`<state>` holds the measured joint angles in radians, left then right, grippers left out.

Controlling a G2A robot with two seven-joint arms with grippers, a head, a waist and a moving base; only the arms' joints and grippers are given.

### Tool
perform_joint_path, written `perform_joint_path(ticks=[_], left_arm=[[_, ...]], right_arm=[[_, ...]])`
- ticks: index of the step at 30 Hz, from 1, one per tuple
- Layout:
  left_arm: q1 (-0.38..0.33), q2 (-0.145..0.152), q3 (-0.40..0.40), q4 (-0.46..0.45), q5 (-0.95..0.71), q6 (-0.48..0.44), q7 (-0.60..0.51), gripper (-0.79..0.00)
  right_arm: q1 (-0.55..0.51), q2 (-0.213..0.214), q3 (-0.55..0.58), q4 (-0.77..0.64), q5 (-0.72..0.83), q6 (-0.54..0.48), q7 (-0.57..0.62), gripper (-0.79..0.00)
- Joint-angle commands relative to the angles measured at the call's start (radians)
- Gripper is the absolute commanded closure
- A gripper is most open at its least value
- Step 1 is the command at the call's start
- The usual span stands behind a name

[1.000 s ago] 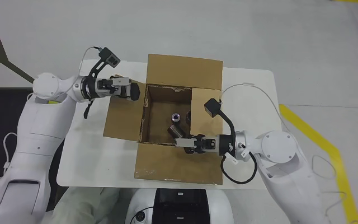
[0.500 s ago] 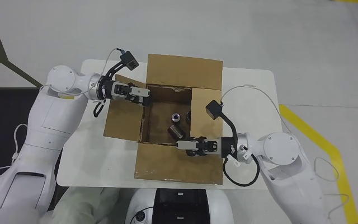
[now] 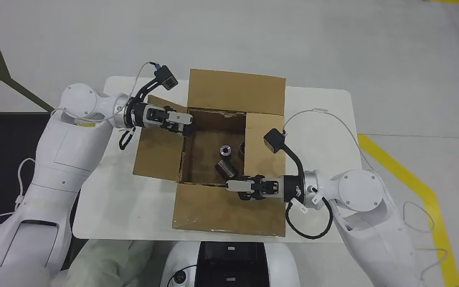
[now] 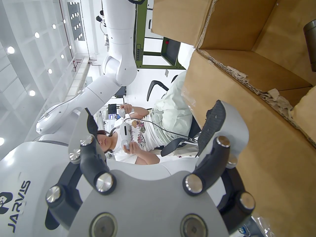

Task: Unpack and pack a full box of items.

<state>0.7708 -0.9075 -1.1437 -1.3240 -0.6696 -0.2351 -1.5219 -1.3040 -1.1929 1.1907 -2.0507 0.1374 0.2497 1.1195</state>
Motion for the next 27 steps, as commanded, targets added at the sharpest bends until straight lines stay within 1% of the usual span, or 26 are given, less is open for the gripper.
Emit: perform_joint_path(ticks=[1, 3, 6, 9, 17, 22, 27], left_arm=[[0.0, 0.0, 0.0, 0.0, 0.0, 0.0, 0.0, -0.785], [-0.003, 0.0, 0.0, -0.025, 0.038, 0.01, 0.041, -0.785], [-0.027, -0.002, 0.011, -0.051, 0.074, 0.036, 0.059, -0.785], [-0.066, -0.012, 0.045, -0.044, 0.098, 0.067, 0.069, -0.785], [-0.171, -0.06, 0.193, -0.009, 0.113, 0.132, 0.085, -0.785], [-0.204, -0.091, 0.278, 0.0, 0.116, 0.159, 0.102, -0.785], [-0.225, -0.119, 0.345, 0.006, 0.142, 0.167, 0.138, -0.785]], right_arm=[[0.0, 0.0, 0.0, 0.0, 0.0, 0.0, 0.0, -0.785], [-0.011, 0.001, -0.004, -0.004, -0.003, -0.001, -0.027, -0.785], [-0.021, 0.006, 0.003, -0.024, -0.009, 0.025, -0.03, -0.785], [-0.036, 0.013, 0.012, -0.07, -0.017, 0.072, -0.021, -0.785], [-0.083, 0.031, 0.041, -0.166, -0.026, 0.145, -0.015, -0.785], [-0.111, 0.041, 0.062, -0.203, -0.026, 0.17, -0.021, -0.785], [-0.139, 0.049, 0.082, -0.227, -0.014, 0.18, -0.034, -0.785]])
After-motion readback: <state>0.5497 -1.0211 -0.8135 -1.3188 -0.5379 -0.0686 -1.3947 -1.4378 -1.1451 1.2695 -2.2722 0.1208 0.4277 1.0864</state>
